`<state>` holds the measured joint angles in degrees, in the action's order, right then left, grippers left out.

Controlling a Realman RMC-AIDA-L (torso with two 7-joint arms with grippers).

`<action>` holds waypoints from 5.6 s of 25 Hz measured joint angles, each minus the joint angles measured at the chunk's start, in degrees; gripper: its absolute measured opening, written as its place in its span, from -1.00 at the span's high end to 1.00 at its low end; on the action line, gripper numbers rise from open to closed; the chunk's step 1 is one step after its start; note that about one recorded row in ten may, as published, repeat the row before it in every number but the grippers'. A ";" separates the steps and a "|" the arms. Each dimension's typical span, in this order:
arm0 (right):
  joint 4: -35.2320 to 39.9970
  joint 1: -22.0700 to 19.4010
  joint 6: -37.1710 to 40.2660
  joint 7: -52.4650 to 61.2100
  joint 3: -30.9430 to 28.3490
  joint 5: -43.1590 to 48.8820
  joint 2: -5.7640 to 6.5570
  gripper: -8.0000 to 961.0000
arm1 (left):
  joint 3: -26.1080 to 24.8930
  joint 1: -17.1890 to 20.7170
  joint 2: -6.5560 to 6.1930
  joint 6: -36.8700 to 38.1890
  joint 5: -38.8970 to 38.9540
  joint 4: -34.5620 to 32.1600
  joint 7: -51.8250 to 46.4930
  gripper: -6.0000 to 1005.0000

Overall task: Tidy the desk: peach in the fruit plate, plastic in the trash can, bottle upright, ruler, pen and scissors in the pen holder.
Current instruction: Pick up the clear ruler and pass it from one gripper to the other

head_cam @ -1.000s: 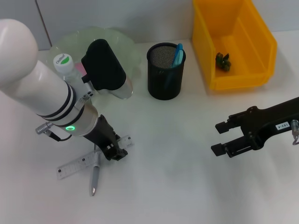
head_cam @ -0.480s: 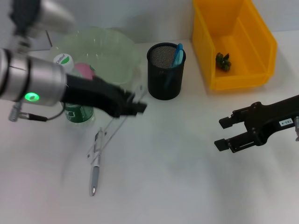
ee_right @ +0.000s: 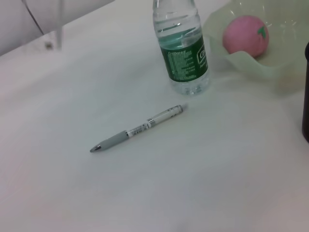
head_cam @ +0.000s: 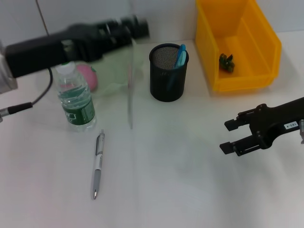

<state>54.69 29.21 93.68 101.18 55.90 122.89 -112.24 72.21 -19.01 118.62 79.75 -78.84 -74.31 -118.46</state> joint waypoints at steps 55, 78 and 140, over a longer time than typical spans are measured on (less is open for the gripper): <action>-49.44 3.75 -9.10 -71.82 -14.08 -42.91 -7.52 -0.60 | 64.52 -3.66 0.56 -14.49 109.36 31.84 113.56 0.14; -63.72 11.47 -13.11 -80.07 -22.12 -45.25 -7.62 -0.59 | 67.83 -6.54 0.56 -19.85 116.37 30.14 119.60 0.12; -69.11 13.88 -14.70 -86.59 -27.43 -43.97 -7.69 0.69 | 68.50 -7.12 0.56 -19.97 117.16 30.19 121.55 0.05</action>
<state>-14.42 43.10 78.98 14.58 28.47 78.92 -119.93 140.71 -26.13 119.18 59.79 38.32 -44.12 3.08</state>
